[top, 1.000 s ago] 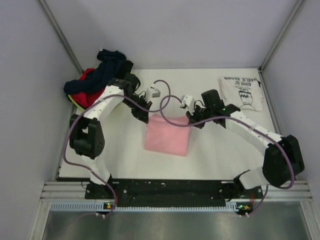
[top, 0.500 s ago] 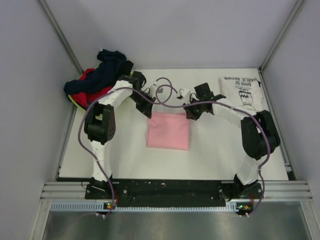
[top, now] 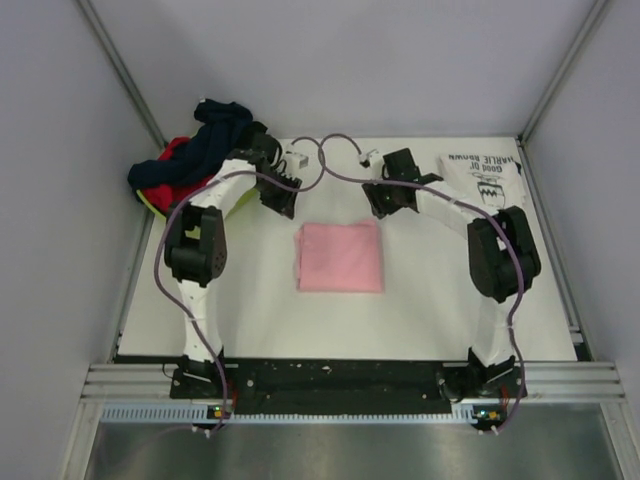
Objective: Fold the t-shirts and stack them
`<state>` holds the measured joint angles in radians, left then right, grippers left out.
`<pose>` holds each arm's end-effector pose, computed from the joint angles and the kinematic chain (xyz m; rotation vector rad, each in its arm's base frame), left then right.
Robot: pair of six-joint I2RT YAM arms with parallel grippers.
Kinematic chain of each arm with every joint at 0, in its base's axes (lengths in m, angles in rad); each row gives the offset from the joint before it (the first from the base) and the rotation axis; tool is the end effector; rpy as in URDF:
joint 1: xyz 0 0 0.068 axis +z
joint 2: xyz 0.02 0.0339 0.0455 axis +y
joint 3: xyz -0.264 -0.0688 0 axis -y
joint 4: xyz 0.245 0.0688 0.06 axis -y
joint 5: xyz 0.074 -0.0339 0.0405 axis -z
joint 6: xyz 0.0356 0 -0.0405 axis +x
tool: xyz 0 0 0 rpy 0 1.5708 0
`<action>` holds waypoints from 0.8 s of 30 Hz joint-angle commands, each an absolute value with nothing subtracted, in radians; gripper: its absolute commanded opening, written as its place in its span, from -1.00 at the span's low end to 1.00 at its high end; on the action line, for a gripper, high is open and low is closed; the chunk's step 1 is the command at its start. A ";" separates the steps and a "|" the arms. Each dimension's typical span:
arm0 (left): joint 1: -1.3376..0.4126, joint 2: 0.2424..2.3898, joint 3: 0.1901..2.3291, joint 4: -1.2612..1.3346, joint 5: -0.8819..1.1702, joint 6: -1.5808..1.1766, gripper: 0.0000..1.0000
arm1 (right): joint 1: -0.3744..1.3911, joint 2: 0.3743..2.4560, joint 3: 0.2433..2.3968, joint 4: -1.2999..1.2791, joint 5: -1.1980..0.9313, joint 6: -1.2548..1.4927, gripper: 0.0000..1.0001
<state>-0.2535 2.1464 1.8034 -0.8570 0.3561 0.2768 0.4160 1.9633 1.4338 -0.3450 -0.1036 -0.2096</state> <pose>0.4359 -0.1258 0.2090 0.8038 2.6089 -0.4850 0.3945 0.1783 0.2015 -0.7980 2.3176 0.2180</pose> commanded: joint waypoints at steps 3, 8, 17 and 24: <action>-0.311 1.859 1.630 -0.726 0.373 0.245 -0.34 | 0.408 1.688 1.333 -0.296 -0.183 0.053 -0.14; -0.386 1.830 1.465 -0.644 0.537 0.216 -0.50 | 0.408 1.654 1.171 -0.212 -0.408 0.219 -0.29; -0.370 2.017 1.493 -0.606 0.348 0.141 -0.51 | 0.397 1.690 1.103 -0.204 -0.333 0.314 0.11; -0.368 2.056 1.485 -0.614 0.313 0.161 -0.53 | 0.345 1.733 1.009 -0.170 -0.483 0.409 0.62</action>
